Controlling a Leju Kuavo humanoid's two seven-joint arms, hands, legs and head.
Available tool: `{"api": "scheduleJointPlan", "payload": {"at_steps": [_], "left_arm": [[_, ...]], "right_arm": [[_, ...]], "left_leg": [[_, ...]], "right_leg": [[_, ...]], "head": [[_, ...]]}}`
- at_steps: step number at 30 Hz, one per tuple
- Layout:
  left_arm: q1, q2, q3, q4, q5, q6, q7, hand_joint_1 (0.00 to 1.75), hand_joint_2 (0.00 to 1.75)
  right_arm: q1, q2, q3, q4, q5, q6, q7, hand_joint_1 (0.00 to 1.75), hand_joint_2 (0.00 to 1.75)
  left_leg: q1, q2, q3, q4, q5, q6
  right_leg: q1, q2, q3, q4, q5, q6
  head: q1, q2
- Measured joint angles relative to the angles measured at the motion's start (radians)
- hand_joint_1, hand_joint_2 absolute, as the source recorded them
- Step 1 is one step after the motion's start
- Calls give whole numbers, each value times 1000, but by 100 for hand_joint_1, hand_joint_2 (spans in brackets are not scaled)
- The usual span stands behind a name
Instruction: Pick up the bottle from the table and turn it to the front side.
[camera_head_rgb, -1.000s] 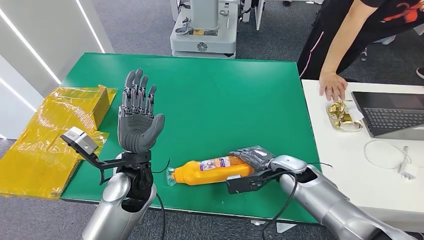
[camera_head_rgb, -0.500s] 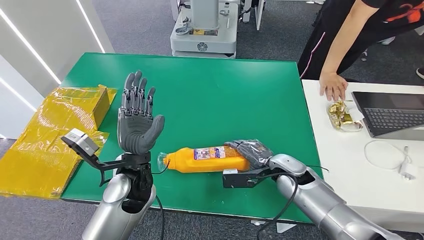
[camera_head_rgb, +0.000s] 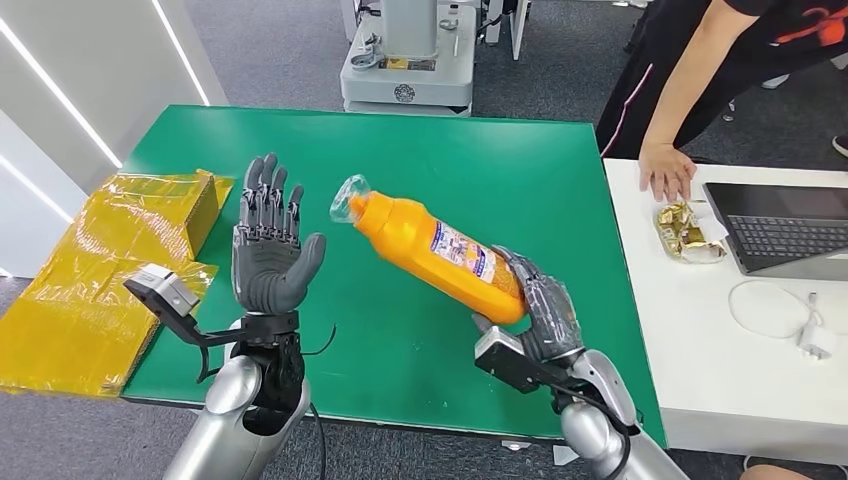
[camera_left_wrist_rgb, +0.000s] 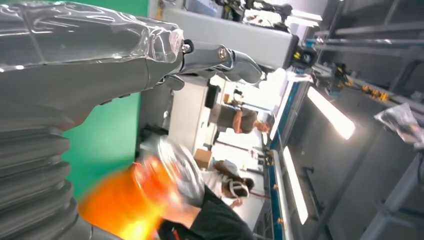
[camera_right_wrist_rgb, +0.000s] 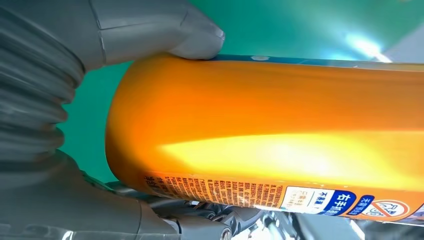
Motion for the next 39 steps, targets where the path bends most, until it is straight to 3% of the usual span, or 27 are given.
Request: {"api": "scheduleJointPlan", "payload": {"at_steps": [11, 19, 30, 39], "left_arm": [[14, -5, 1, -14, 51, 98, -25, 0, 175], [18, -3, -1, -23, 63, 92, -11, 0, 175], [-21, 24, -97, -23, 82, -157, 102, 0, 175], [-38, 35, -125, -22, 86, -192, 109, 0, 175]], "right_arm": [[170, 0, -63, -170, 7, -43, 5, 175, 175], [226, 1, -84, -249, 25, -54, 7, 175, 175], [110, 17, -67, -239, 79, 102, 27, 175, 175], [30, 36, -33, -200, 82, 131, 27, 175, 175]], "left_leg": [[0, 0, 0, 0, 0, 0], [0, 0, -1, 0, 0, 0], [0, 1, 0, 0, 0, 0], [0, 0, -1, 0, 0, 0]], "right_leg": [[0, 0, 0, 0, 0, 0], [0, 0, -1, 0, 0, 0], [0, 0, -1, 0, 1, 0], [0, 0, -1, 0, 0, 0]], "head": [[0, 0], [0, 0], [0, 0], [0, 0]]}}
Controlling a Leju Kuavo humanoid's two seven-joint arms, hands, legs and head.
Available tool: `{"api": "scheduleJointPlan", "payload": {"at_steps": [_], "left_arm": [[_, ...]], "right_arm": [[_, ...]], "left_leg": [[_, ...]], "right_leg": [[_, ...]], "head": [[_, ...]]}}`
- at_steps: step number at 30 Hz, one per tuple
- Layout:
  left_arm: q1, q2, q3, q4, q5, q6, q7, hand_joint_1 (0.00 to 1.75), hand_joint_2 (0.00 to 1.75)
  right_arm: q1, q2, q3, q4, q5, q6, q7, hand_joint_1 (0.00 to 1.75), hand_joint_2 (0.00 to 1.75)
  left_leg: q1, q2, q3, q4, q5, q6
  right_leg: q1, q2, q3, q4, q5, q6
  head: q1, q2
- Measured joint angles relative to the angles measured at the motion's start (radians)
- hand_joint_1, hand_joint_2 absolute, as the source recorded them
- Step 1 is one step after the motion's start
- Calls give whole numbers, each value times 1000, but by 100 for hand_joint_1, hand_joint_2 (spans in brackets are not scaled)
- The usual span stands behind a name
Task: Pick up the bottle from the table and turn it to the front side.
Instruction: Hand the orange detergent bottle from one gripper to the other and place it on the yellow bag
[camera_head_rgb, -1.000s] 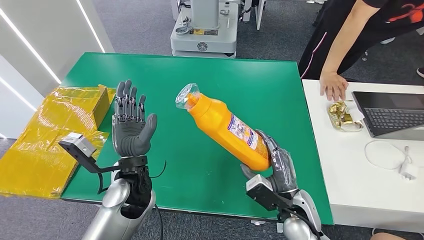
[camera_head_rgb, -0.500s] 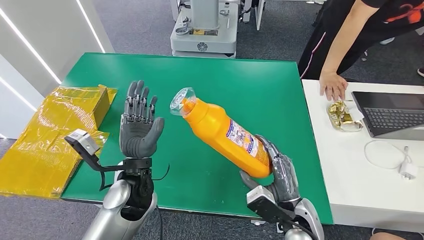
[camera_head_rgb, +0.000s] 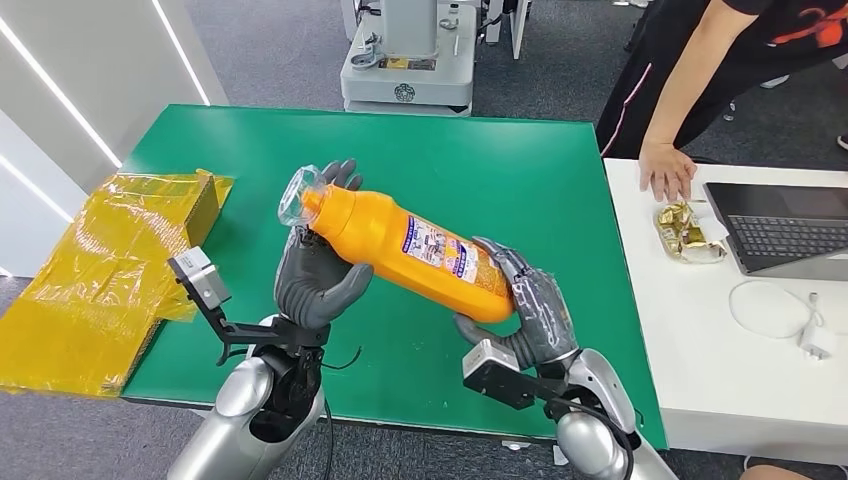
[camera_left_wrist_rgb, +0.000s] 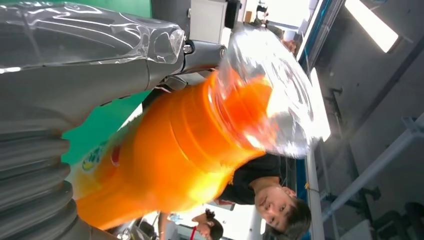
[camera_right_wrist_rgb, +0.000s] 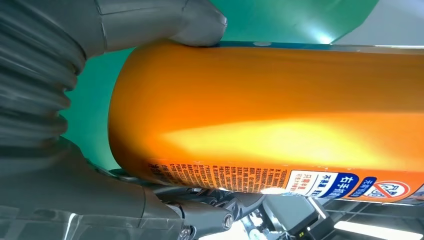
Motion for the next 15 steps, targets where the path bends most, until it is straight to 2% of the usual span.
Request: {"api": "scheduleJointPlan", "payload": {"at_steps": [9, 15], "left_arm": [[-18, 0, -3, 1, 17, -8, 10, 0, 175], [-22, -5, -3, 6, 20, -12, 14, 0, 175]], "right_arm": [[-106, 15, 49, 67, -6, 63, 8, 175, 175], [-124, 20, 70, 100, -40, 91, 17, 175, 175]], "left_leg": [[0, 0, 0, 0, 0, 0], [0, 0, 0, 0, 0, 0]], "right_leg": [[0, 0, 0, 0, 0, 0], [0, 0, 0, 0, 0, 0]], "head": [[0, 0], [0, 0]]}}
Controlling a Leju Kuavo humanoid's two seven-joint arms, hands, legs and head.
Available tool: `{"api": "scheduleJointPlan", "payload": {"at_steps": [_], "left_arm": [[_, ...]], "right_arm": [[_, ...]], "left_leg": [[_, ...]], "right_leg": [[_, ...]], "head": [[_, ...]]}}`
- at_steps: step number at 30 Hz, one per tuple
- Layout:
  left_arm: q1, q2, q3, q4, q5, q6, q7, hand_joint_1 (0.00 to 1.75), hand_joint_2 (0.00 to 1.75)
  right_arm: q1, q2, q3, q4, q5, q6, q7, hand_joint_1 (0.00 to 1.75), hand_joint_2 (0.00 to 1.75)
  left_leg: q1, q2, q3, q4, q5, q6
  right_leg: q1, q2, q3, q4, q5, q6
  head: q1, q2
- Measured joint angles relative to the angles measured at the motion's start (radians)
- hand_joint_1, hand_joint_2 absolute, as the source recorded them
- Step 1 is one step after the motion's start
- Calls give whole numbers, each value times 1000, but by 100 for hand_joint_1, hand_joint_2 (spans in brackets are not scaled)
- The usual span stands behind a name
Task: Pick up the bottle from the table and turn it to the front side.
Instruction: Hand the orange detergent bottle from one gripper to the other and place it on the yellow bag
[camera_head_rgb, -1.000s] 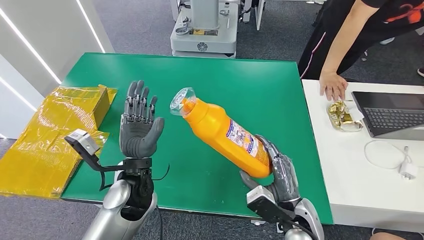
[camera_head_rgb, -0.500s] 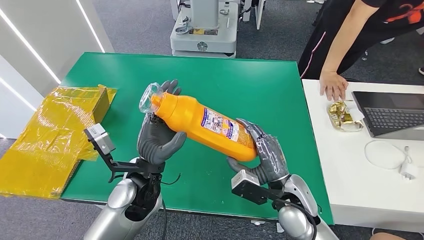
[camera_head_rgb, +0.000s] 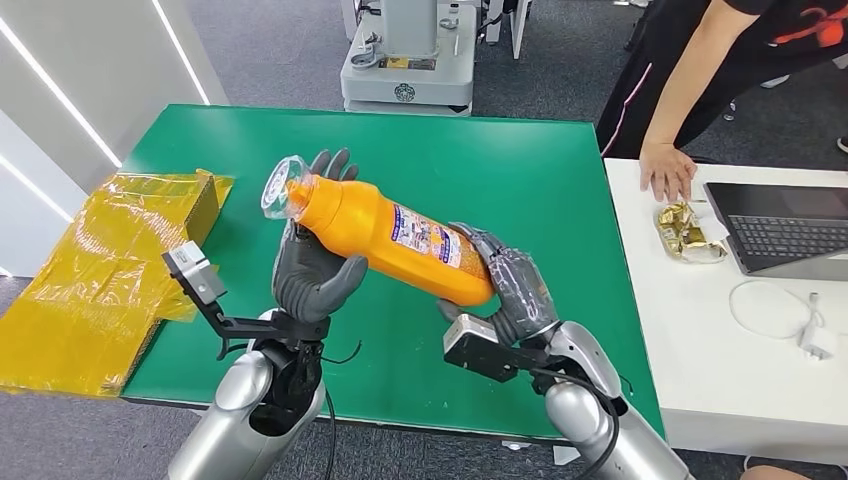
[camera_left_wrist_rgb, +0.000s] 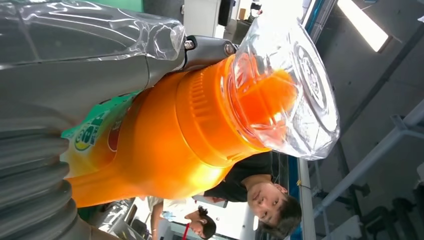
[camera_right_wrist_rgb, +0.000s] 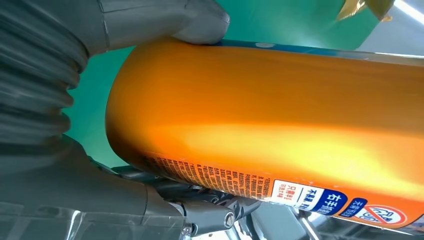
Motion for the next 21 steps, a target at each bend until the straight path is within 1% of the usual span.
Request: {"api": "scheduleJointPlan", "payload": {"at_steps": [7, 11, 21], "left_arm": [[0, -2, 0, 13, 0, -1, 3, 0, 175], [0, -2, 1, 20, 0, -1, 6, 0, 175], [1, -2, 1, 40, -2, -3, 8, 0, 175]], "right_arm": [[5, 8, 21, 26, -43, 37, -4, 175, 175], [8, 13, 35, 36, -51, 63, -19, 175, 175], [9, 16, 48, 48, -63, 90, -40, 175, 175]], "left_leg": [[0, 0, 0, 0, 0, 0], [0, 0, 0, 0, 0, 0], [0, 0, 0, 0, 0, 0]], "right_leg": [[0, 0, -1, 0, 0, 0], [0, 0, -1, 0, 0, 0], [0, 1, -1, 0, 0, 0]], "head": [[0, 0], [0, 0], [0, 0]]}}
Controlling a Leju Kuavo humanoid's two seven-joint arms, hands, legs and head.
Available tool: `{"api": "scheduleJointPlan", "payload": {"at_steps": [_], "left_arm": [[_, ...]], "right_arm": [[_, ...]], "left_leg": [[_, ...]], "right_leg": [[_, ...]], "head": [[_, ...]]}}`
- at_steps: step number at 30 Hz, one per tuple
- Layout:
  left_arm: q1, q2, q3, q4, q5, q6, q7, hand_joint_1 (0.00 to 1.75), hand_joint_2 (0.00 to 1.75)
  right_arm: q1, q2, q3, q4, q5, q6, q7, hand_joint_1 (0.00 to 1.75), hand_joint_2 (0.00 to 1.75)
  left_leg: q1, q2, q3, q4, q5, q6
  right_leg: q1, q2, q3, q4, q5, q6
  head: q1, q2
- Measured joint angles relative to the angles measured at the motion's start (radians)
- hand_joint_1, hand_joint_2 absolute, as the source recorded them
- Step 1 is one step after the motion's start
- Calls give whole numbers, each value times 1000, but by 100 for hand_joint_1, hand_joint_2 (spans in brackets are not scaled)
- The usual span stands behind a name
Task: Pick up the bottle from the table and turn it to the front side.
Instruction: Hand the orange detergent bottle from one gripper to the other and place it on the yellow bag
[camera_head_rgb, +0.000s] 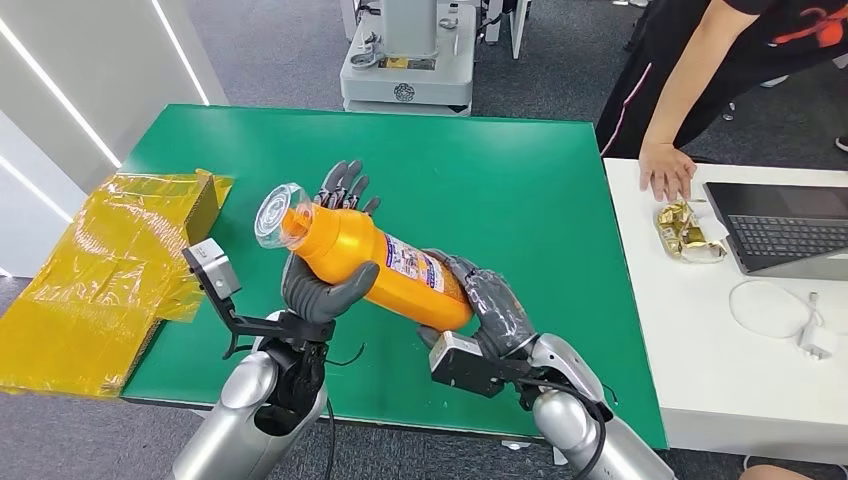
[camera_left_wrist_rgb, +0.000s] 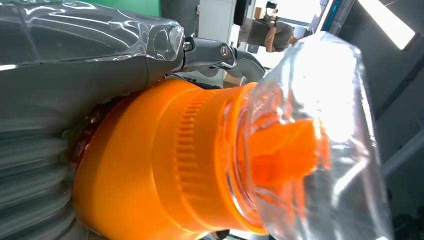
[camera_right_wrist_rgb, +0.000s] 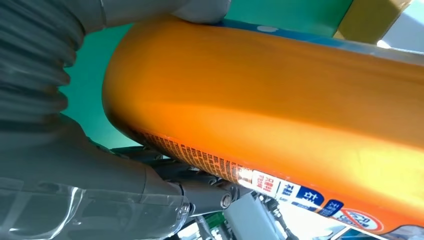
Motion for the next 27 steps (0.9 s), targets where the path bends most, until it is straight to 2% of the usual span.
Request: {"api": "scheduleJointPlan", "payload": {"at_steps": [10, 11, 14, 15, 27], "left_arm": [[-1, -6, 2, 43, -3, -2, -1, 0, 175], [-1, -7, 3, 47, -3, -2, -2, 20, 175], [-1, -9, 4, 55, -4, -2, -2, 151, 175], [-1, -10, 4, 57, -5, -2, -3, 175, 175], [0, -19, 11, 73, -19, -1, -16, 175, 175]], "right_arm": [[-16, 0, 0, 40, -7, 29, -30, 175, 175], [-17, 0, 0, 45, -7, 29, -32, 175, 175], [-21, 0, 0, 55, -7, 32, -33, 175, 175], [-22, 0, 0, 58, -7, 32, -33, 175, 175], [-38, 0, 7, 86, -7, 41, -42, 175, 175]], "left_leg": [[0, 0, 0, 0, 0, 0], [0, 0, 0, 0, 0, 0], [0, 0, 0, 0, 0, 0], [0, 0, 0, 0, 0, 0], [0, 0, 0, 0, 0, 0]], "right_leg": [[0, 0, 0, 0, 0, 0], [0, 0, 0, 0, 0, 0], [0, 0, 0, 0, 0, 0], [0, 0, 0, 0, 0, 0], [0, 0, 0, 0, 0, 0]], "head": [[0, 0], [0, 0], [0, 0], [0, 0], [0, 0]]}}
